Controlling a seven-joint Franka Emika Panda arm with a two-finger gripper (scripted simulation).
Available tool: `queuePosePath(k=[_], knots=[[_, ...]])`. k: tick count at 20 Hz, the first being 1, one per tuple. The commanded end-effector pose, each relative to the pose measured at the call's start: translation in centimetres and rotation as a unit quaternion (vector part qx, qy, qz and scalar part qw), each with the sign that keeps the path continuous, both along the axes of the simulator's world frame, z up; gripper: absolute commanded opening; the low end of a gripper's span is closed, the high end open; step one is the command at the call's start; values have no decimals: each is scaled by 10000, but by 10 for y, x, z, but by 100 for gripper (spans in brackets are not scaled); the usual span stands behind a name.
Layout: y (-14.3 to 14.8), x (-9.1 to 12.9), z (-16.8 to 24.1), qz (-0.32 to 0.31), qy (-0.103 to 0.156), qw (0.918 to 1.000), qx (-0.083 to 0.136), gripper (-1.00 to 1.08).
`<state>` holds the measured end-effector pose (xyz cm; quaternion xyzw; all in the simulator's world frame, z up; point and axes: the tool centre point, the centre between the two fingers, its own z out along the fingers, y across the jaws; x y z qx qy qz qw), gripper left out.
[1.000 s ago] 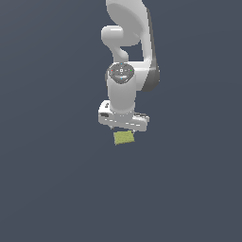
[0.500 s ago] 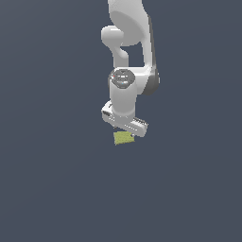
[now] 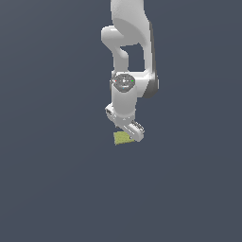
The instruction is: Pick up the object and move it to a goal position.
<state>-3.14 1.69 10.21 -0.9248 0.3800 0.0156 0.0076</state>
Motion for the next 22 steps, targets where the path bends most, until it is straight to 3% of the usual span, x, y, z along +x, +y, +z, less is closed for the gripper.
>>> queuePosePath(k=[1, 8, 22], knots=[[0, -3, -5, -356, -3, 9994, -15, 100], [1, -10, -20, -1328, -16, 9911, -63, 100], [0, -22, -39, -2776, -62, 9606, -145, 100]])
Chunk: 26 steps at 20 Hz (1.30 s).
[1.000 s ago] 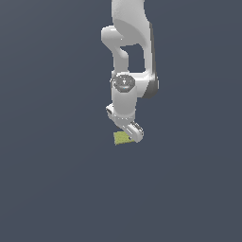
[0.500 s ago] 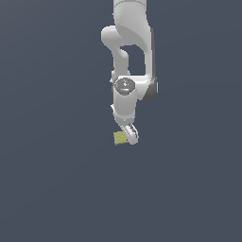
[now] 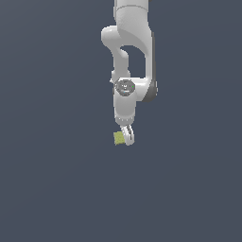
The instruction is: Pick up the object and move it to a goal position.
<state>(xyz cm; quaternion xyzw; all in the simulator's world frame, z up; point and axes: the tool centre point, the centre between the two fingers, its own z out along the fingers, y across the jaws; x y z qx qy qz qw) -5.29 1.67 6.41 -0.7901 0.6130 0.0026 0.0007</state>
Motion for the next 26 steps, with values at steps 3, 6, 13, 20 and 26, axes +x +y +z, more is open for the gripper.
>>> queuePosePath(k=[3, 6, 13, 20, 26], knots=[[-1, -2, -3, -253, -12, 9997, -16, 100], [-1, -3, -4, -328, -15, 9995, -21, 100], [-1, -3, -9, -323, -14, 9995, -21, 100], [-1, -4, -40, -340, -14, 9994, -21, 100], [-1, -3, -54, -344, -14, 9994, -21, 100]])
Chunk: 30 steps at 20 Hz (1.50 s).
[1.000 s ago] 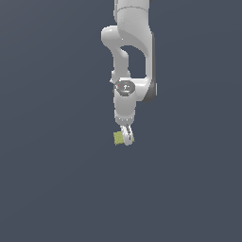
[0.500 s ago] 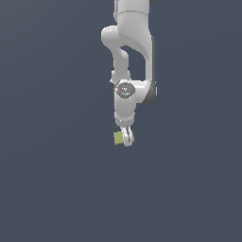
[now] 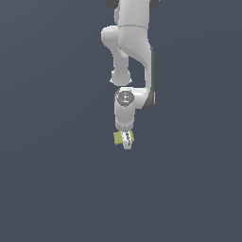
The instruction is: Pick up the object and move it to a goal position.
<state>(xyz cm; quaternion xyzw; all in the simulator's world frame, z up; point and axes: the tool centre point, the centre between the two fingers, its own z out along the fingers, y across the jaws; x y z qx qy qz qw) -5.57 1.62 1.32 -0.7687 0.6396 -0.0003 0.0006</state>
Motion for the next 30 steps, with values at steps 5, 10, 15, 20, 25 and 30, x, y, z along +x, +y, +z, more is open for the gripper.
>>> queuePosePath(k=[5, 10, 15, 20, 25, 30], knots=[[0, 0, -4, -2, 7, 10000, -1, -100], [0, 0, -4, -2, 7, 10000, -1, -100], [2, 1, 1, 1, -15, 10000, 3, -100], [9, 1, 16, -1, -13, 10000, 4, -100], [25, 1, 45, -4, -11, 10000, 5, -100], [48, 2, 88, -8, -7, 10000, 1, -100]])
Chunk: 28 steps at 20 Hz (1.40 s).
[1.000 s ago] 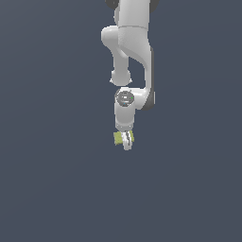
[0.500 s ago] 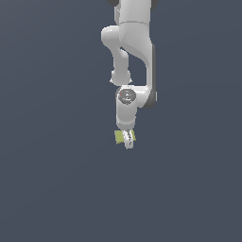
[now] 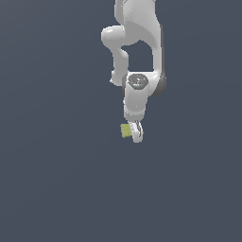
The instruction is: Pick up the object and move it to a goal position.
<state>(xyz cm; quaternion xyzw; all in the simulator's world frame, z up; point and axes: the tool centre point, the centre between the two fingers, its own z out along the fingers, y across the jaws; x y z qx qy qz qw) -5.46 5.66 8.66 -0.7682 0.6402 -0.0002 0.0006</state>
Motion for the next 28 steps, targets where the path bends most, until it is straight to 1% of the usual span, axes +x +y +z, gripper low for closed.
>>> queuePosePath(k=[1, 12, 17, 22, 28], knots=[[13, 1, 25, -1, -8, 10000, 0, -100], [74, 4, 143, -9, -4, 10000, -19, -100], [99, 6, 189, -6, -2, 10000, -18, -100], [117, 8, 221, -2, 1, 10000, -13, -100], [130, 10, 242, 3, 4, 10000, -6, -100]])
